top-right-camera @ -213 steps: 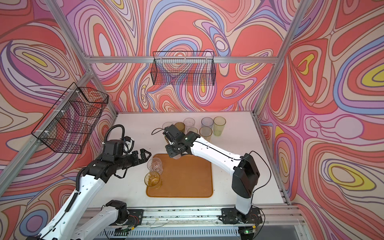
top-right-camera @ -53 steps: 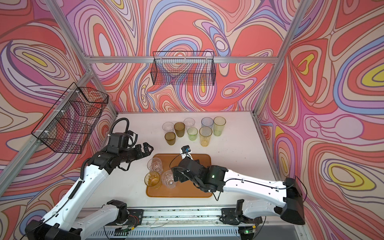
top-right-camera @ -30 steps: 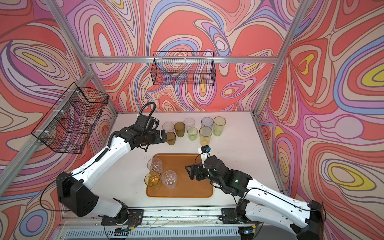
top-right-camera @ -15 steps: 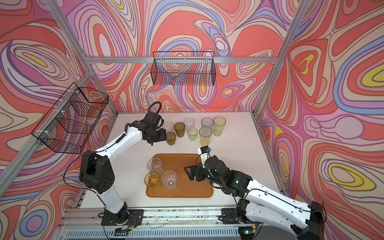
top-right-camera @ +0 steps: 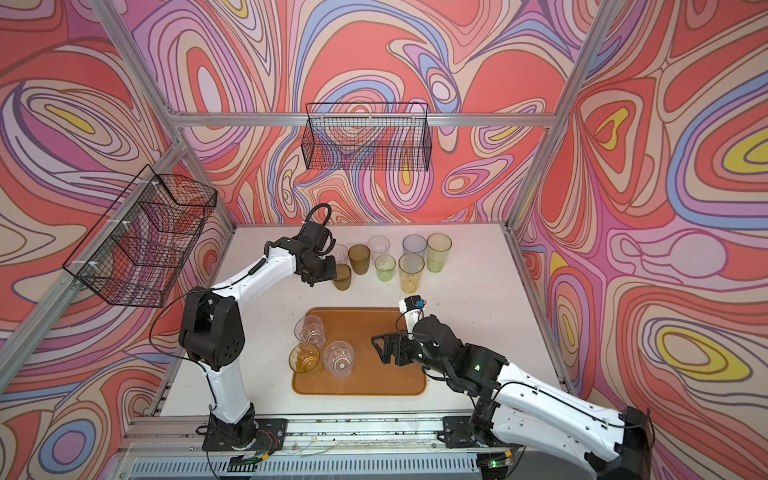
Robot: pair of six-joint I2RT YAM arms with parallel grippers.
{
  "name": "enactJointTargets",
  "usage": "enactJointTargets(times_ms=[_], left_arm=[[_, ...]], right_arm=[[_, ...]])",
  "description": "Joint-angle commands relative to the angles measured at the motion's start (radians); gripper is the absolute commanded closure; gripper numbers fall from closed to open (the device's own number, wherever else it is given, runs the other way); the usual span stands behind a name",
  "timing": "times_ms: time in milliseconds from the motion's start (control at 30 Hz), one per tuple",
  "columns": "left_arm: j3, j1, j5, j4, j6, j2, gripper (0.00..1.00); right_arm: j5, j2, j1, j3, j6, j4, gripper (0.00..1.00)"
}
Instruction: Place the glasses into the tray
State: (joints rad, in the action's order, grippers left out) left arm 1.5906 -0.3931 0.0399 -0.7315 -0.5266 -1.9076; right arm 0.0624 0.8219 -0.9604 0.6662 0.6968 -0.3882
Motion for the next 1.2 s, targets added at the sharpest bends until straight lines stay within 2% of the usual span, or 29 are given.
enactJointTargets(times_ms=[0,667,700,767,800,1167], left_arm=[[0.038,0.009,-0.036,-0.038,0.021,-0.032,0.53],[0.163,0.032,-0.018,-0.06,0.05,-0.165,0.66],[0.168,0.033,-0.02,-0.063,0.051,-0.17,0.69],[0.176,0.032,-0.022,-0.066,0.052,-0.178,0.81],[0.181,0.032,-0.02,-0.068,0.054,-0.181,0.83],[0.191,0.032,-0.039,-0.097,0.078,-0.206,0.85]], right_arm=[[-0.007,-0.018,0.005,-0.004,0.005,0.01,0.02],[-0.018,0.005,0.004,-0.019,0.04,0.05,0.02],[-0.018,0.005,0.004,-0.019,0.04,0.049,0.02],[-0.017,0.009,0.005,-0.02,0.042,0.049,0.02],[-0.019,0.01,0.005,-0.02,0.043,0.049,0.02],[-0.02,0.005,0.005,-0.021,0.047,0.051,0.02]])
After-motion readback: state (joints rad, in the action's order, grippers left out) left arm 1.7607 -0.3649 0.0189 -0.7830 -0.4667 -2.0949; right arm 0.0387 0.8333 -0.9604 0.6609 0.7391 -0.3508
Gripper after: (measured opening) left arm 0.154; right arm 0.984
